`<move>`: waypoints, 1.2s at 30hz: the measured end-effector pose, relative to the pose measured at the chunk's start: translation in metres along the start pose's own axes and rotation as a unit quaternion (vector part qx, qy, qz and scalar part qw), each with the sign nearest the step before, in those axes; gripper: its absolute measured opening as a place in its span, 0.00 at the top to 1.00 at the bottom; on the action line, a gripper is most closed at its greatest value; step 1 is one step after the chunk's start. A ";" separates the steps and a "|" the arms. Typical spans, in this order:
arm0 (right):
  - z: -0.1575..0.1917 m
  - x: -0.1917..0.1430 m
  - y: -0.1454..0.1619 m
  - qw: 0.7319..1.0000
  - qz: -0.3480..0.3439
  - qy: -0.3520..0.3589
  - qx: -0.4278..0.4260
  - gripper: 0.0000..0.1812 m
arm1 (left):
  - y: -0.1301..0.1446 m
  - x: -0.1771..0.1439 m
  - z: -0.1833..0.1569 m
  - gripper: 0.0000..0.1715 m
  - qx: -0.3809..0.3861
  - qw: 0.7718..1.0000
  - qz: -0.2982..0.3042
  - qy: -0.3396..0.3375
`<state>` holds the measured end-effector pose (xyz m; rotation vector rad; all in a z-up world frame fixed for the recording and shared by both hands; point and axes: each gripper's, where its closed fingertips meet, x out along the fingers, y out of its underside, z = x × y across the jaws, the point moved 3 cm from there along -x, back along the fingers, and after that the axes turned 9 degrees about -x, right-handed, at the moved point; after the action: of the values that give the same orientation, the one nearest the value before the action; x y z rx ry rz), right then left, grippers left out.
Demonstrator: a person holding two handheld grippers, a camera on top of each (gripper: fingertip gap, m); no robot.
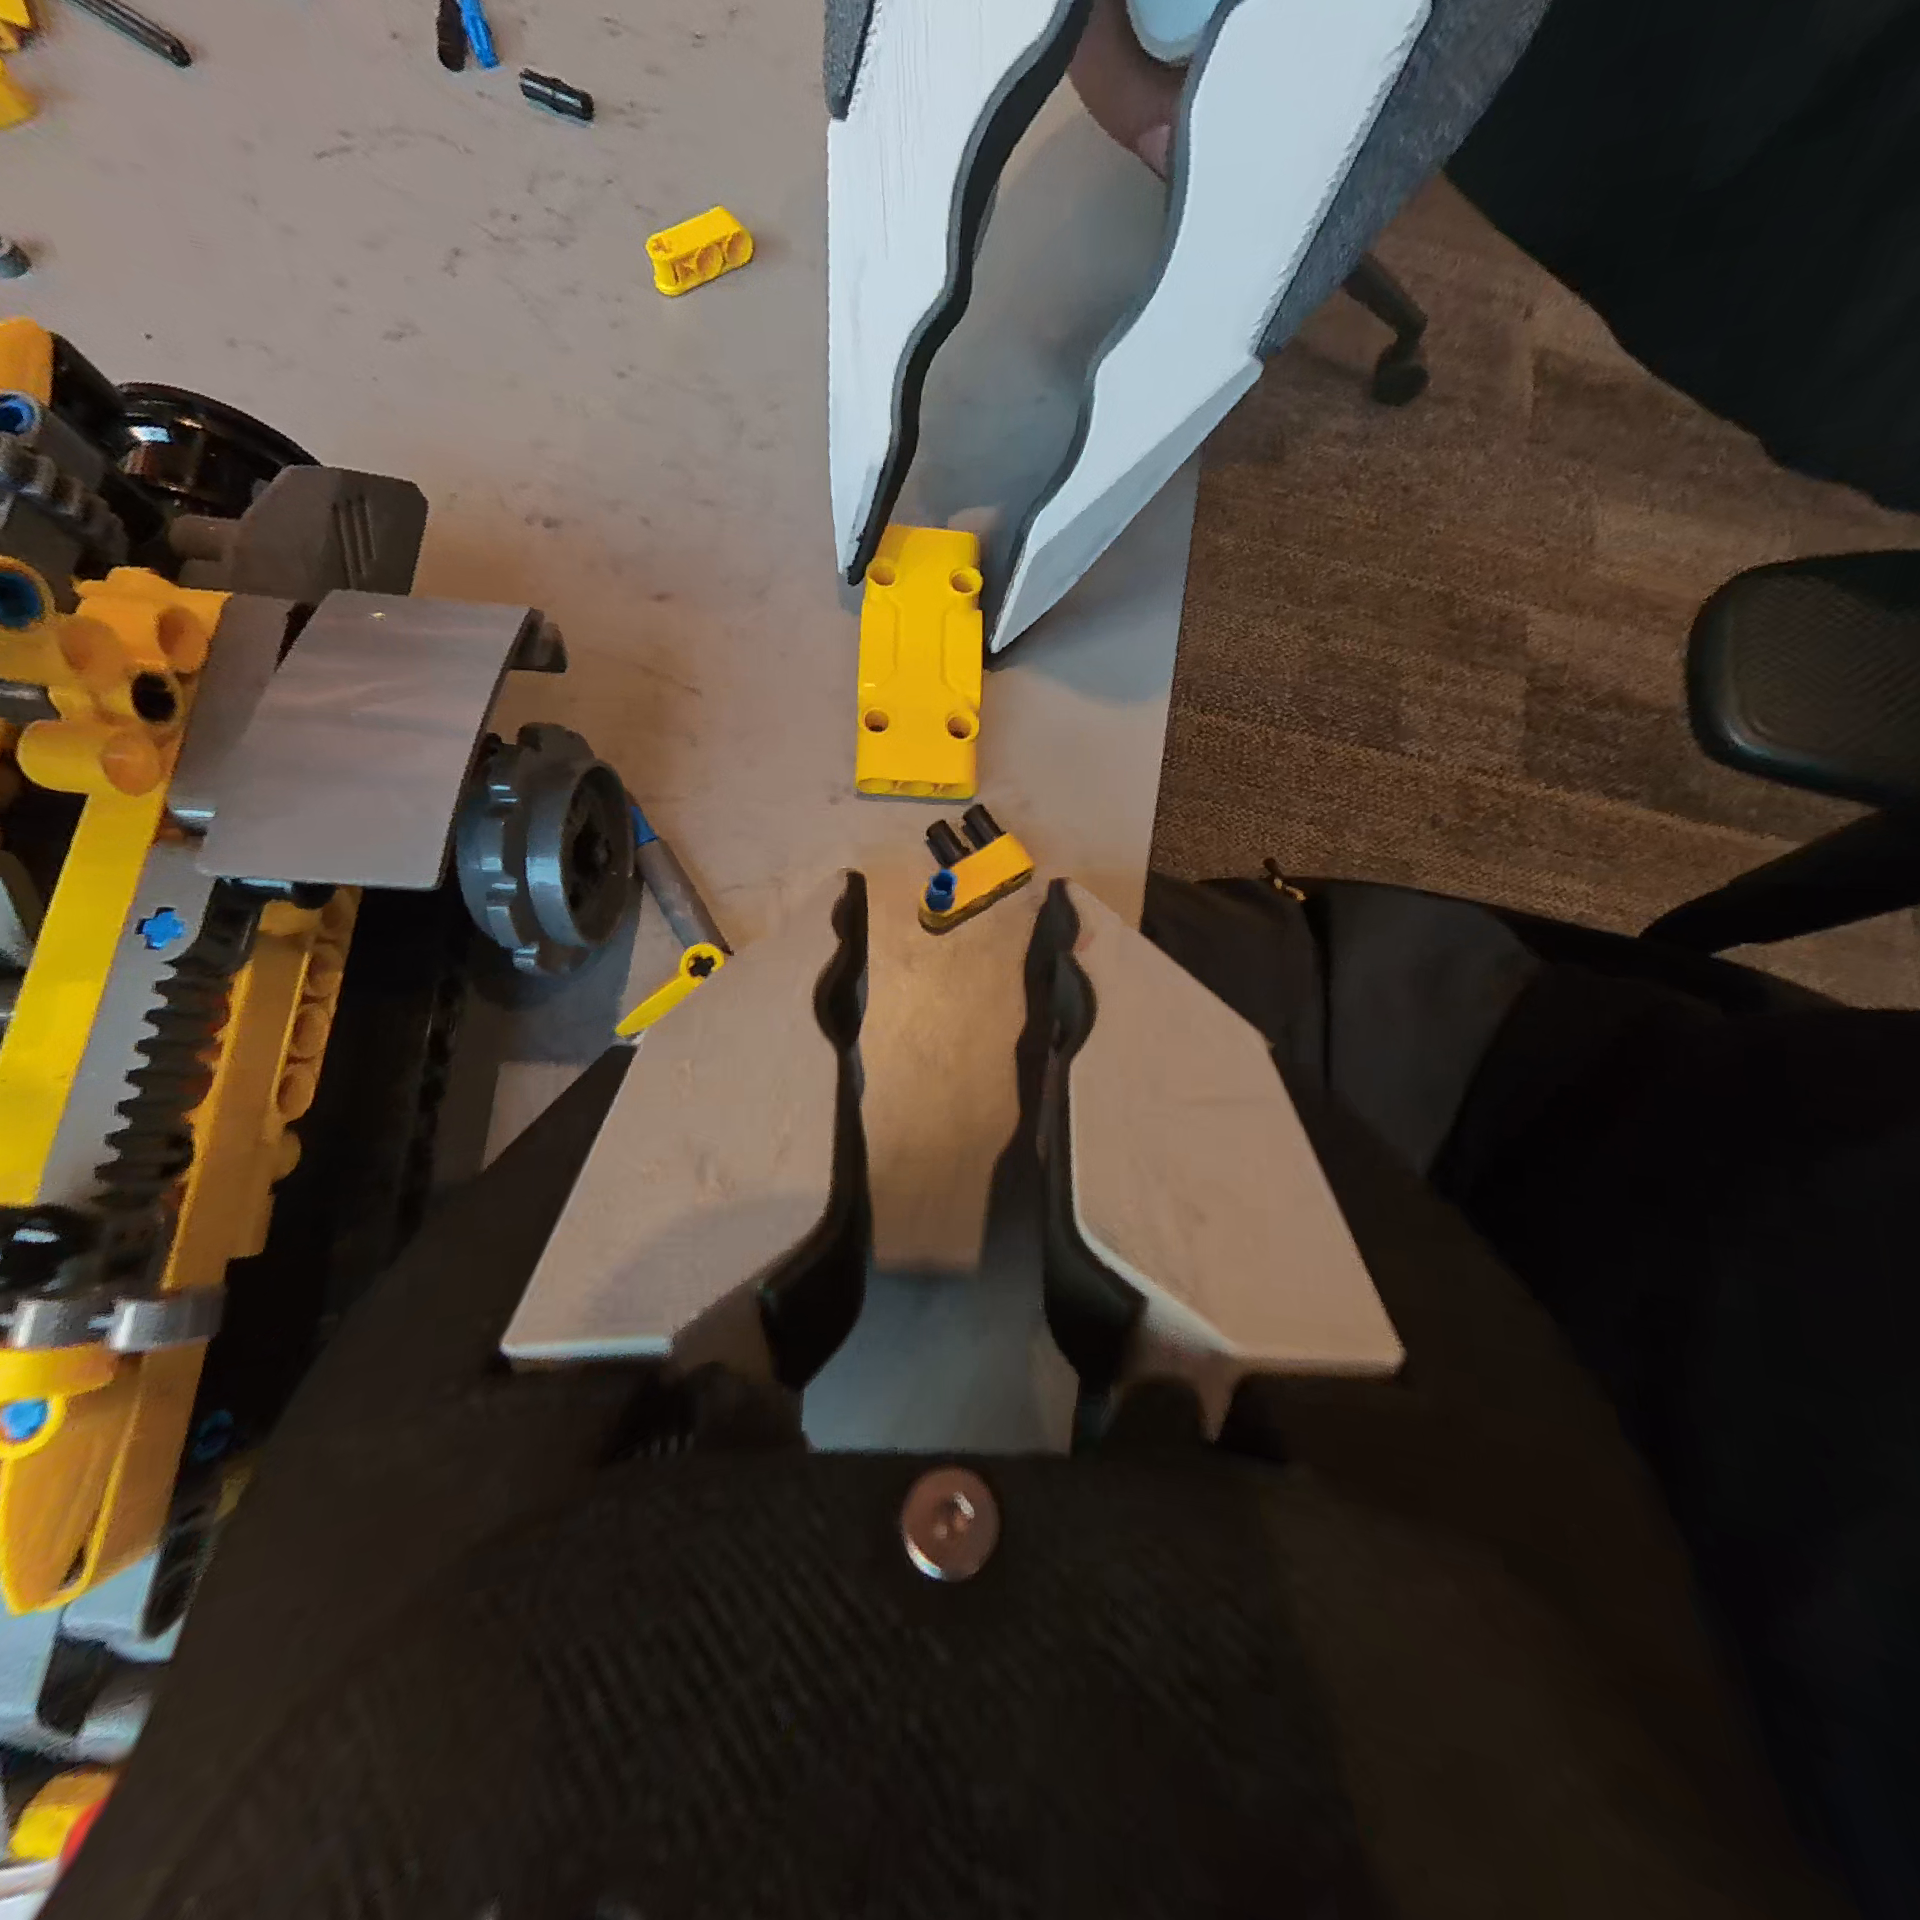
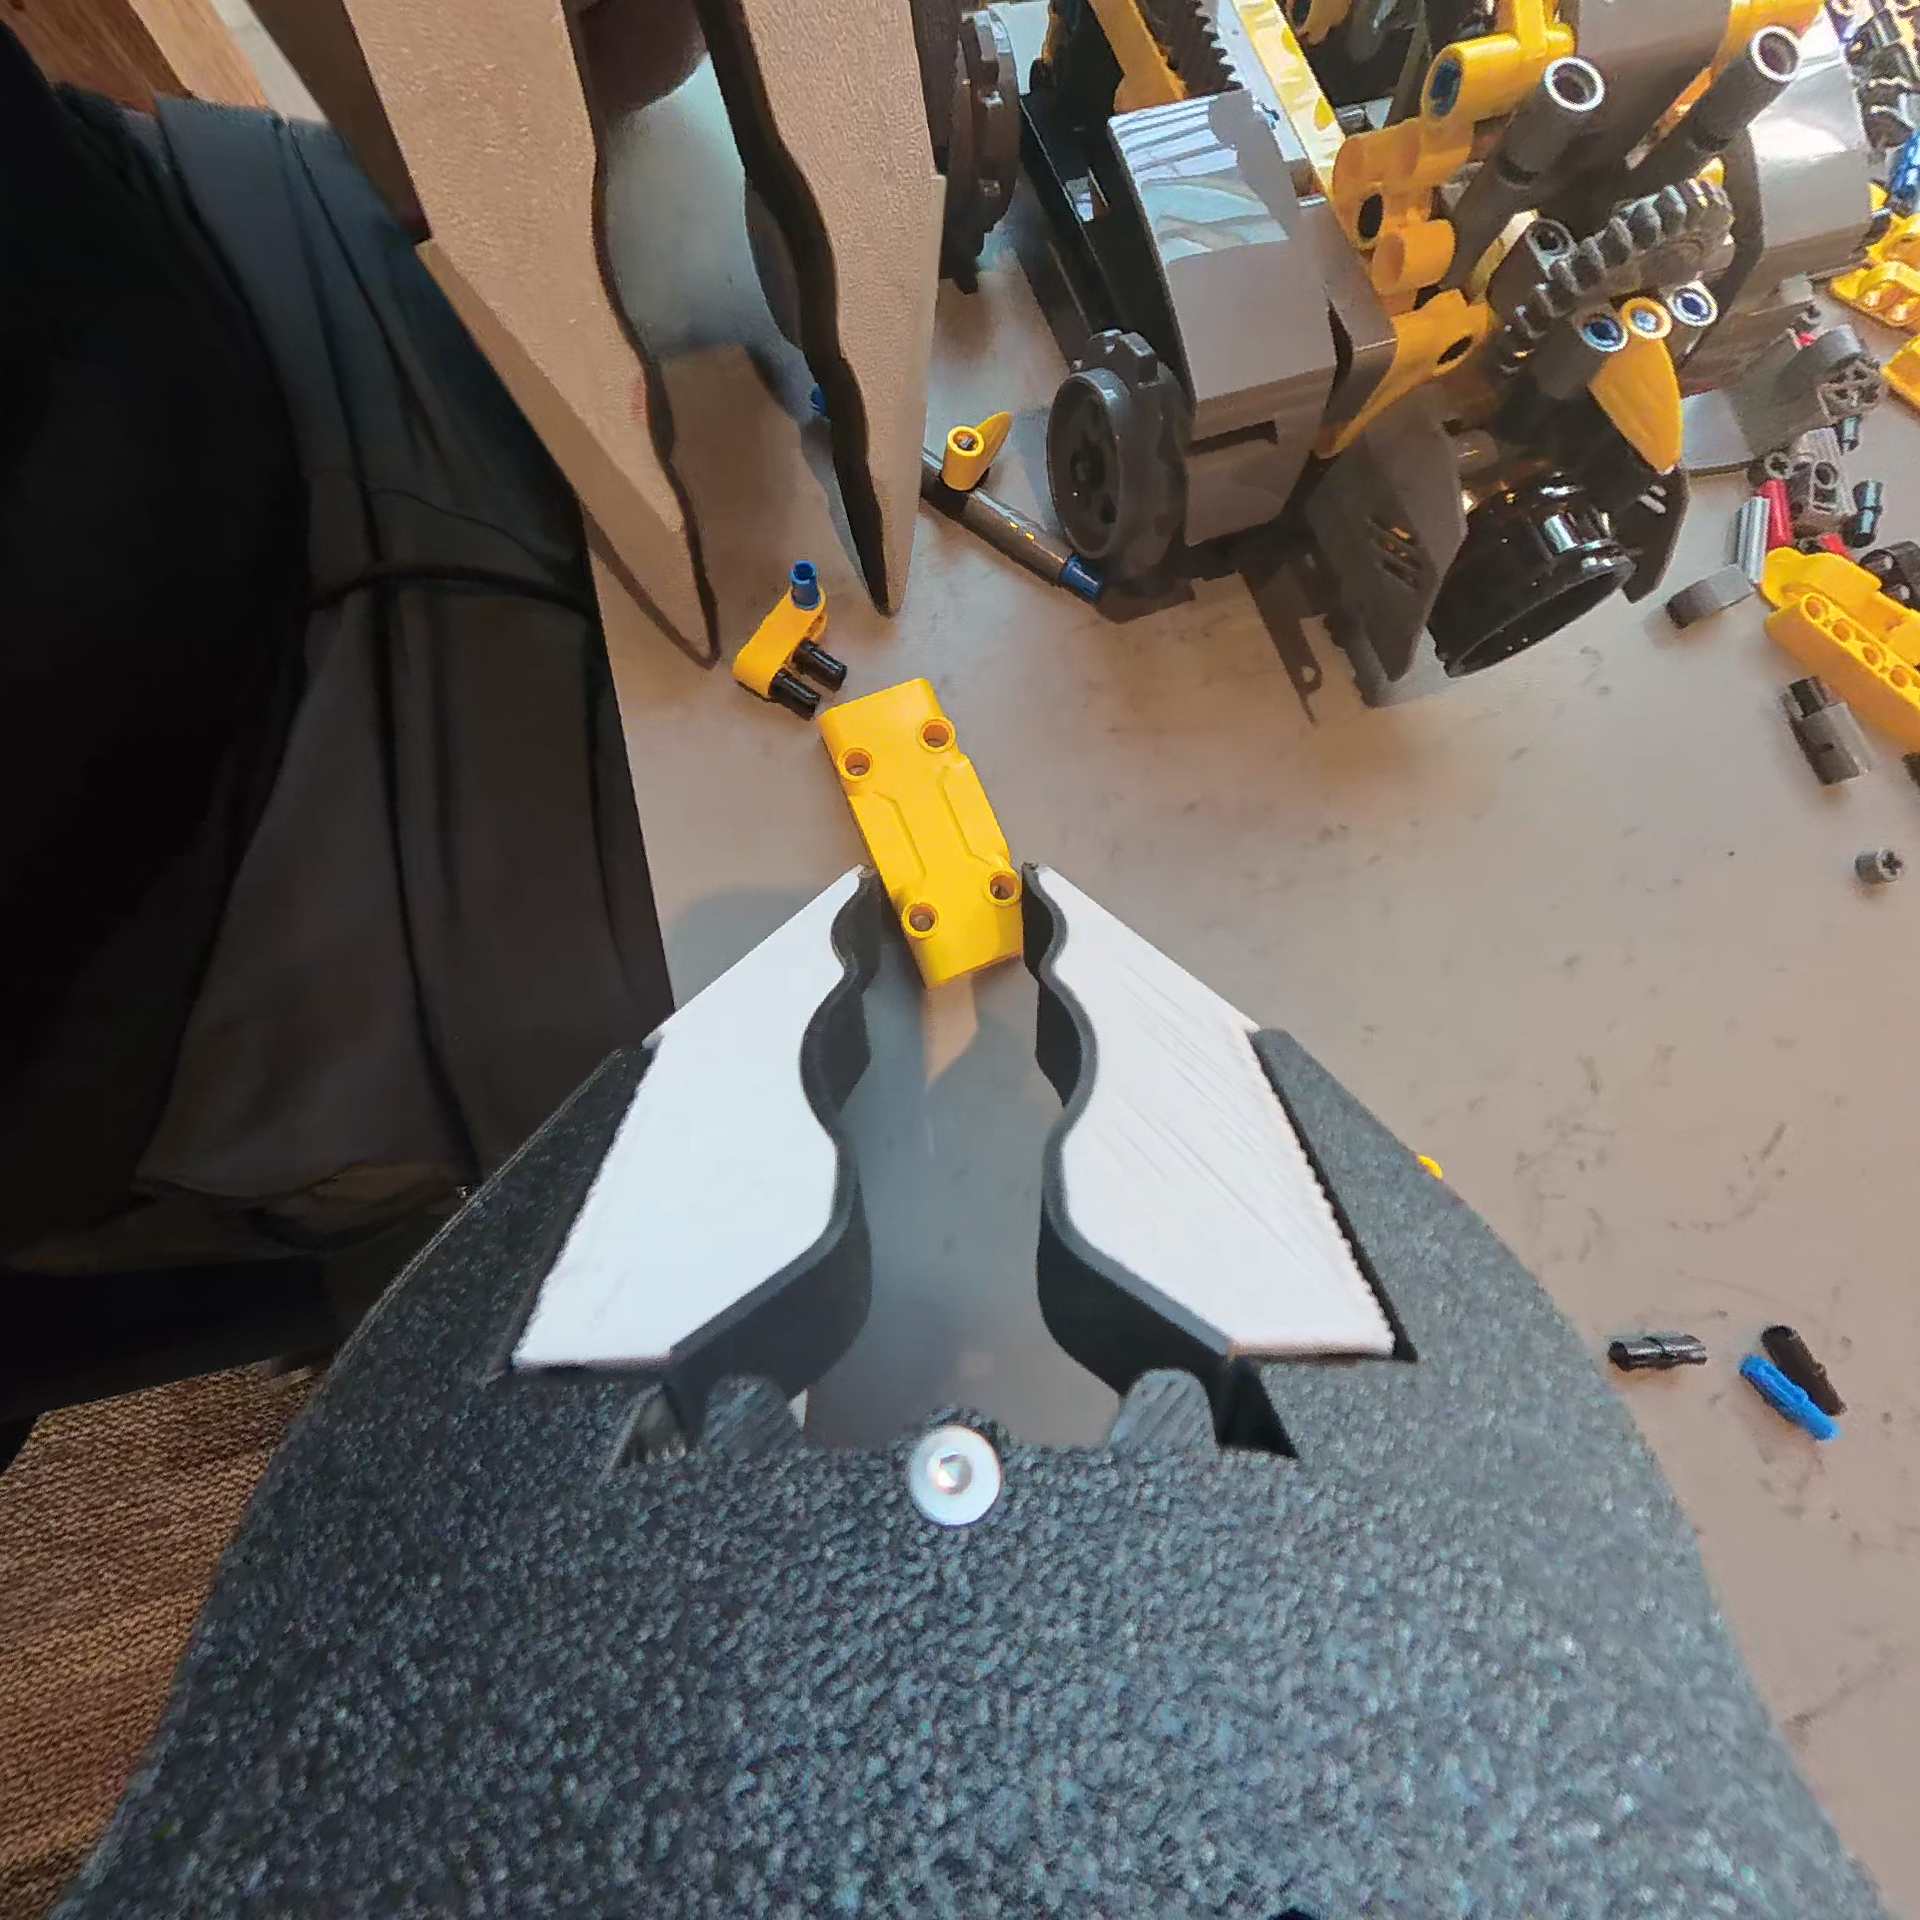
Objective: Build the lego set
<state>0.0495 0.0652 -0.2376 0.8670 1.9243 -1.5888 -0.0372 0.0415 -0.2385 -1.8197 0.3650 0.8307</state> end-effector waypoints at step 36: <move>0.005 -0.003 0.001 1.000 0.010 -0.005 -0.023 0.85 | -0.003 0.007 -0.009 0.84 0.038 0.999 0.012 -0.013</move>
<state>0.0521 0.0594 -0.2371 0.8564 1.9317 -1.5293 -0.0277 0.0356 -0.2394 -1.7357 0.3969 0.8465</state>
